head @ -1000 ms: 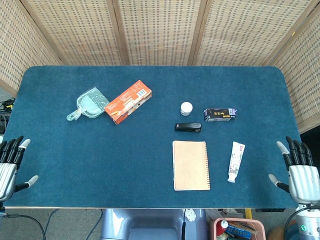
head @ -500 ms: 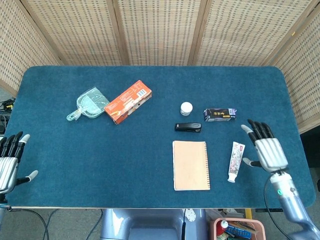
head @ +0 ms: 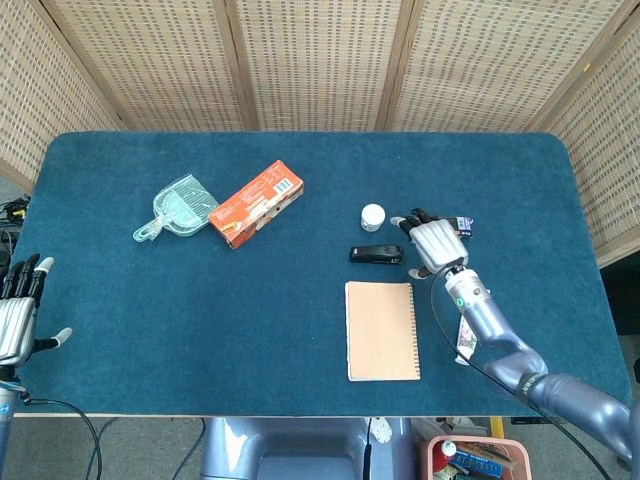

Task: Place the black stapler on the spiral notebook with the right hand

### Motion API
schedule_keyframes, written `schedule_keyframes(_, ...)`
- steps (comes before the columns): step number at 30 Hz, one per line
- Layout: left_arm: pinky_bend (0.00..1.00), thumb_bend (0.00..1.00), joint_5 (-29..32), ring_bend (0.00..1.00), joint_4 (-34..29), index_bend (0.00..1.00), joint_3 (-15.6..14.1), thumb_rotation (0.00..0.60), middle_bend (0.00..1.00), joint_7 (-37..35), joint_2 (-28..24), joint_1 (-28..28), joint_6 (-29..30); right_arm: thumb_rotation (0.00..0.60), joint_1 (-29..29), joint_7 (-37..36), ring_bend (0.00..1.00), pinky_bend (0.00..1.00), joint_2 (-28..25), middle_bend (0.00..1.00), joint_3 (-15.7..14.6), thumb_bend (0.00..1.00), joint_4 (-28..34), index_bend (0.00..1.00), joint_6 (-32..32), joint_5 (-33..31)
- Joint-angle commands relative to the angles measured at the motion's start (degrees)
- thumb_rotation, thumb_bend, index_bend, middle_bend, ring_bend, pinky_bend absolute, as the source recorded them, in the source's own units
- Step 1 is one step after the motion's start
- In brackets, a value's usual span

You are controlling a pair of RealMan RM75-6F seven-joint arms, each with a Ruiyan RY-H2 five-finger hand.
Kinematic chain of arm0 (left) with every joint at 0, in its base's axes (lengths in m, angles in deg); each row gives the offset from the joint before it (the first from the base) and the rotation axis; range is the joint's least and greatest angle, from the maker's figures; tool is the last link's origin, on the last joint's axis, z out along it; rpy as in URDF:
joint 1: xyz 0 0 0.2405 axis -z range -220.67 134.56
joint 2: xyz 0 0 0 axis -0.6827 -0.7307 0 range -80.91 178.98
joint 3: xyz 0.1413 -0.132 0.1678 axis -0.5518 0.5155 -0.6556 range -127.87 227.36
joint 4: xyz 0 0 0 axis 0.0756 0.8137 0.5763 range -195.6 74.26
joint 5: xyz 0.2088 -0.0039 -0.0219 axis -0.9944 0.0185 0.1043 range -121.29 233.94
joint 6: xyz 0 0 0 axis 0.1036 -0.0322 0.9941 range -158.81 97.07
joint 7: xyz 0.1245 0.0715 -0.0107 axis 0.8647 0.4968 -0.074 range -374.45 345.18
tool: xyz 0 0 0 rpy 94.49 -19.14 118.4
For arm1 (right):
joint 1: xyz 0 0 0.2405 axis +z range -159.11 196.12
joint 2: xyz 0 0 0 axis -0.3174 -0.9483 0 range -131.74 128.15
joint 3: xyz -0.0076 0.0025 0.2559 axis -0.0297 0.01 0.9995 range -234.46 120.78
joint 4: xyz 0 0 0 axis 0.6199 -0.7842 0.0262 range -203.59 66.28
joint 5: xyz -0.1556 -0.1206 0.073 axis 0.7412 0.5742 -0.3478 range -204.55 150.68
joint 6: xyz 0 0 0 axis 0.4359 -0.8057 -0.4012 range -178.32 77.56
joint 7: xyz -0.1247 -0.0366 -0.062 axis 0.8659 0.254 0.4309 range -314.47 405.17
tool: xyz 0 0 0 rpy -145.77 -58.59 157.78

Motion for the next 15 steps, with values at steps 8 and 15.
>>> schedule_keyframes(8, 0.00, 0.04, 1.7, 0.00, 0.9, 0.00, 0.3, 0.600, 0.00, 0.5, 0.5, 0.8, -1.3, 0.600, 5.3, 0.8, 0.18, 0.40, 9.8, 0.30, -1.5, 0.16, -10.6, 0.26, 2.0, -0.4)
schedule_keyframes(15, 0.00, 0.04, 1.8, 0.00, 0.8, 0.00, 0.2, 0.600, 0.00, -0.1, 0.1, 0.8, -1.1, 0.600, 7.4, 0.9, 0.18, 0.40, 14.6, 0.31, -2.2, 0.18, -16.5, 0.28, 2.7, -0.5)
